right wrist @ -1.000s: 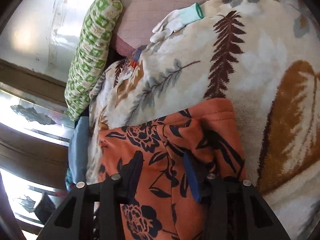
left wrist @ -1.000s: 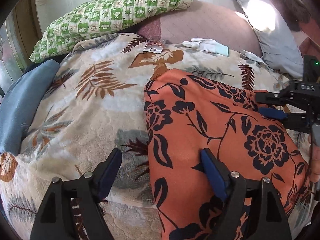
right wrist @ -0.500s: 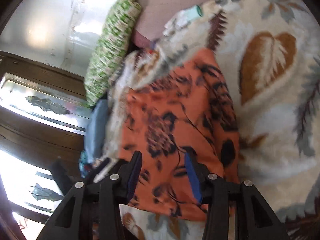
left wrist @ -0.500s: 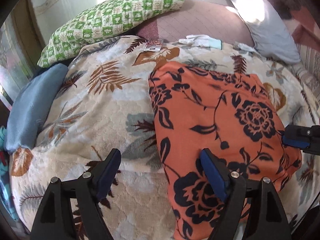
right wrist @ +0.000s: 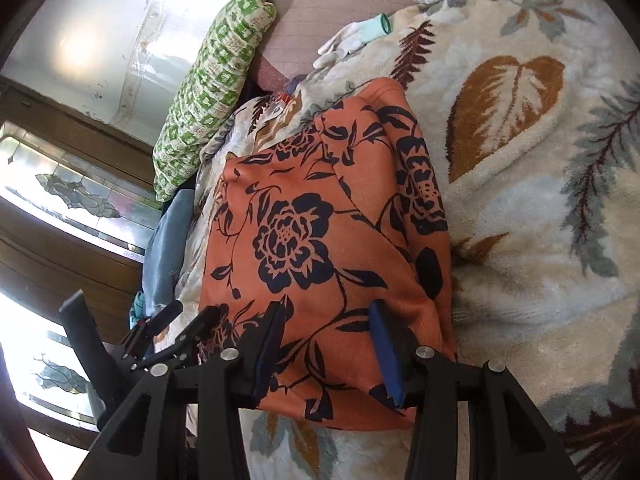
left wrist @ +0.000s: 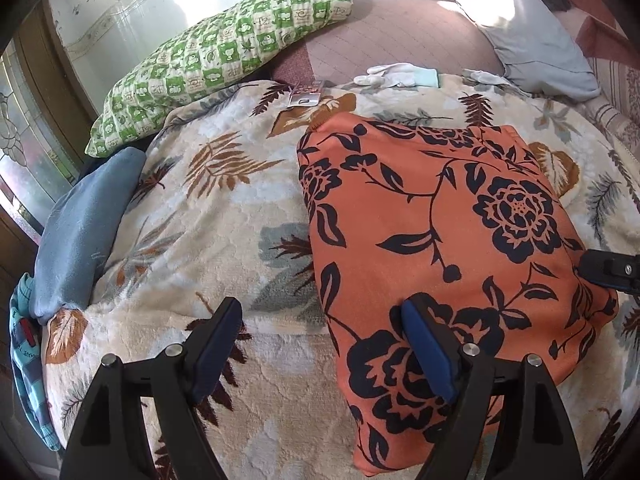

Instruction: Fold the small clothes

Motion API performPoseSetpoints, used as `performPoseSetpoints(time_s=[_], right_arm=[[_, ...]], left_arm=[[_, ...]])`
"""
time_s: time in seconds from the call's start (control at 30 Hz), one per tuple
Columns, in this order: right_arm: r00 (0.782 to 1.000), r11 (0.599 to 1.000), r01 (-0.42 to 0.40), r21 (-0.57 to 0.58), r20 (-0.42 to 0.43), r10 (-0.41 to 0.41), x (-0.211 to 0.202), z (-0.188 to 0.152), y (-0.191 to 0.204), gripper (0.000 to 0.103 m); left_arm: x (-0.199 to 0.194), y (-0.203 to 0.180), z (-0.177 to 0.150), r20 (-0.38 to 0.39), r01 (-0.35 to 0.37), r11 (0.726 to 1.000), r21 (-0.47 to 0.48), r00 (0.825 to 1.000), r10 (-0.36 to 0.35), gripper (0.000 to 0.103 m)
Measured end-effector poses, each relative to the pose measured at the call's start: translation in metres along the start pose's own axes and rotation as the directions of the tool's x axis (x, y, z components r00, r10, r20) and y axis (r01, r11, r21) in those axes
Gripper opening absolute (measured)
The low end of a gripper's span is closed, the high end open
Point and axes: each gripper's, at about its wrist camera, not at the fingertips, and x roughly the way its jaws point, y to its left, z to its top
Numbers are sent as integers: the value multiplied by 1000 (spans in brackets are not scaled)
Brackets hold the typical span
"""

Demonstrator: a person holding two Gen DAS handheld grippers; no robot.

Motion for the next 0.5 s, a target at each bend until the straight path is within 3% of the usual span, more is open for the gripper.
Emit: performPoseSetpoints(time_s=[0.17, 0.5], right_arm=[[997, 995, 45, -85, 73, -39, -24, -15, 21, 50], [971, 969, 107, -224, 233, -54, -92, -55, 67, 51]], left_arm=[[-22, 3, -4, 42, -9, 999, -32, 999, 10, 83], [-114, 21, -21, 193, -16, 992, -121, 981, 39, 83]])
